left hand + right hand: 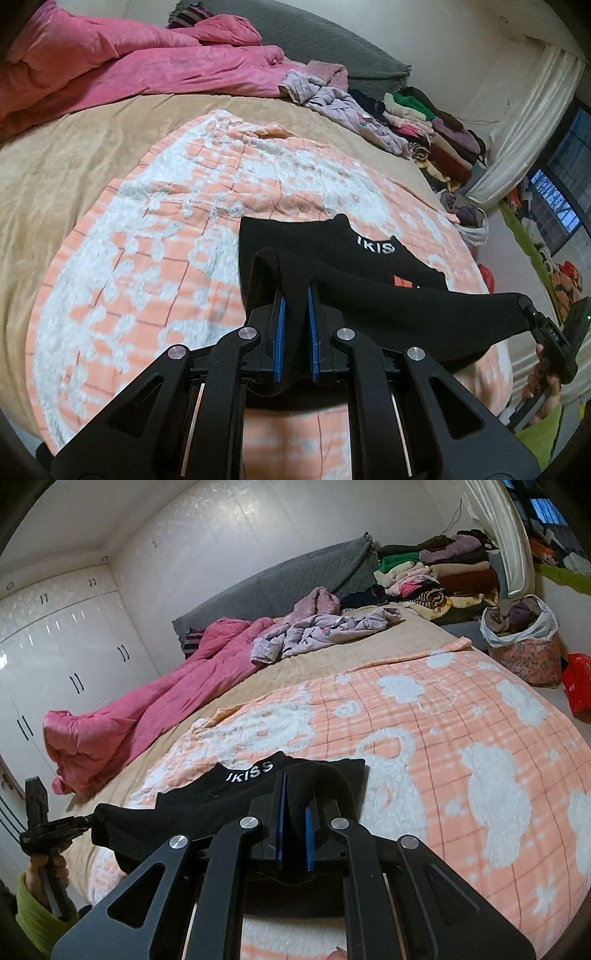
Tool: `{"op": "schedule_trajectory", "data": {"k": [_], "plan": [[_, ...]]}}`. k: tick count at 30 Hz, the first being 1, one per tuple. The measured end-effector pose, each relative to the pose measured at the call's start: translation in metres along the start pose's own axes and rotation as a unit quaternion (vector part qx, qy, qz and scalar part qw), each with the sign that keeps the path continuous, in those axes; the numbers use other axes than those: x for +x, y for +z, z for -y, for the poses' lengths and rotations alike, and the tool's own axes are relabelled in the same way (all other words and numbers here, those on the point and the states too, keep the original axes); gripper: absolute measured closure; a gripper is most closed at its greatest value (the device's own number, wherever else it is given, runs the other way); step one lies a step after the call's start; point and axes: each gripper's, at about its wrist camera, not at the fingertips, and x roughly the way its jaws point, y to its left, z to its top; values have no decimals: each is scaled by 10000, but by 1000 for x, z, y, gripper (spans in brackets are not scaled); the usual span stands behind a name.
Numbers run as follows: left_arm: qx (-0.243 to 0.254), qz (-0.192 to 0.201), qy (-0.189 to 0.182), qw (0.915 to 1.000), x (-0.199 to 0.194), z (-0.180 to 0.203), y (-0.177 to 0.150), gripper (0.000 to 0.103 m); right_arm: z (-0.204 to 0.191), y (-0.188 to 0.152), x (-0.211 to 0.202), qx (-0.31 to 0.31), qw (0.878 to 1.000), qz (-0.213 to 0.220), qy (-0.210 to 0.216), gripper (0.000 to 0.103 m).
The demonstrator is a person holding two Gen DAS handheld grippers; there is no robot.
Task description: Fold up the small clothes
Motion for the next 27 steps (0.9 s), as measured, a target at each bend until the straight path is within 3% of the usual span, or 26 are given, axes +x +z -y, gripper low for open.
{"op": "schedule_trajectory", "data": {"k": [8, 16, 19, 20, 21, 25, 27], "plan": [[-191, -121, 98, 9997, 31, -9, 14, 99, 14, 13, 37, 142, 9996, -187, -161, 96], [-254, -241, 357, 9987, 67, -18, 14, 95, 35, -6, 85, 407, 9958, -643, -500, 92], [-191, -128, 479, 9986, 65, -21, 13, 89, 41, -12, 88, 513, 9949, -662, -555, 68], [-233, -111, 469, 9986, 61, -24, 12, 86, 43, -14, 86, 535, 9945, -628, -644, 45], [-236, -70, 470, 9986, 58, -25, 12, 85, 44, -15, 83, 543, 9943, -559, -722, 41], [-62, 171, 636, 9978, 42, -21, 8, 83, 43, -20, 65, 451, 9956, -304, -764, 41], [53, 300, 667, 9973, 32, -15, 3, 77, 36, -24, 55, 260, 9960, -213, -832, 41]]}}
